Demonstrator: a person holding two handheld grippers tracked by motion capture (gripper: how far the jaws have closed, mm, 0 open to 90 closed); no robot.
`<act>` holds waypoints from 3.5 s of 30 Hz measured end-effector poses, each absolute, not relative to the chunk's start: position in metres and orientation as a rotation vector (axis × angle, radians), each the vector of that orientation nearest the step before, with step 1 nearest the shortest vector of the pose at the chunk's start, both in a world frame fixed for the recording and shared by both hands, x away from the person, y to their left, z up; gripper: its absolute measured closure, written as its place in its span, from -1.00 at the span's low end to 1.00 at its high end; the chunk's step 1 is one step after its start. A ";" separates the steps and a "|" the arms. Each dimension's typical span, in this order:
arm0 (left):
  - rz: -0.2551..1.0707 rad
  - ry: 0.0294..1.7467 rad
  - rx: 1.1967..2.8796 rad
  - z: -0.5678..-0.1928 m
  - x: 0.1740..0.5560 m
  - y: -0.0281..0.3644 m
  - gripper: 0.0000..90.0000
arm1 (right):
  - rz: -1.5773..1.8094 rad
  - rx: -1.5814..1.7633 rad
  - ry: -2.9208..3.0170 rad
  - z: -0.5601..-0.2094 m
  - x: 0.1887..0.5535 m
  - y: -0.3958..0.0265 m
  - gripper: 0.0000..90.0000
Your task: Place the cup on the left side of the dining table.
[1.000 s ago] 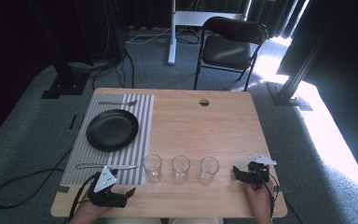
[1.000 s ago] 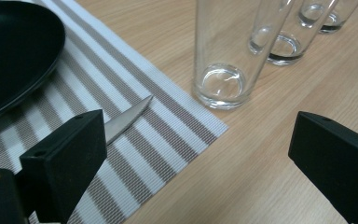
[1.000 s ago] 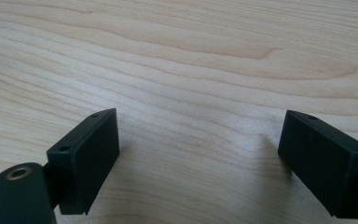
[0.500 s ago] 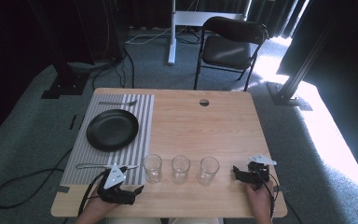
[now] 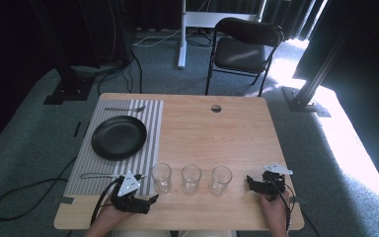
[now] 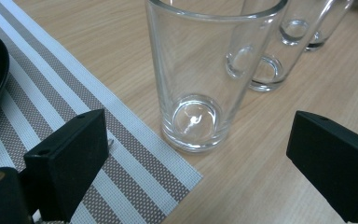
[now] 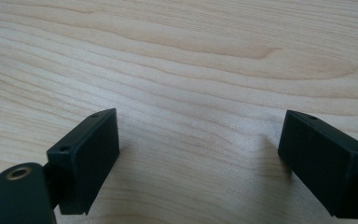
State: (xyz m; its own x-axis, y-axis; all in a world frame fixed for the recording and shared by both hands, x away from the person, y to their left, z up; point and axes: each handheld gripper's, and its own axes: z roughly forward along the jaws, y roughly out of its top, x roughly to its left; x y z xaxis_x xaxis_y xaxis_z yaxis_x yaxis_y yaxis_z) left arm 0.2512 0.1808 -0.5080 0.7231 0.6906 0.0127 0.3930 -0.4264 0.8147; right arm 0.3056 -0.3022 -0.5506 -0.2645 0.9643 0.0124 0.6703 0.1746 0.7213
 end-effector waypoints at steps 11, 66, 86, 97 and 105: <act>0.436 0.801 2.058 -0.509 0.258 0.167 -0.87 | 0.866 1.537 2.005 -0.551 0.306 -0.302 -0.74; 0.565 0.806 1.760 -0.518 0.273 0.137 -0.49 | 0.866 1.538 2.005 -0.551 0.306 -0.302 -0.74; 0.573 0.862 1.855 -0.507 0.277 0.132 -0.35 | 0.867 1.538 2.005 -0.551 0.306 -0.302 -0.74; 0.596 0.853 1.855 -0.487 0.283 0.136 -0.35 | 0.867 1.538 2.005 -0.551 0.306 -0.302 -0.74; 0.617 0.858 1.843 -0.476 0.290 0.143 -0.35 | 0.866 1.538 2.005 -0.551 0.306 -0.302 -0.74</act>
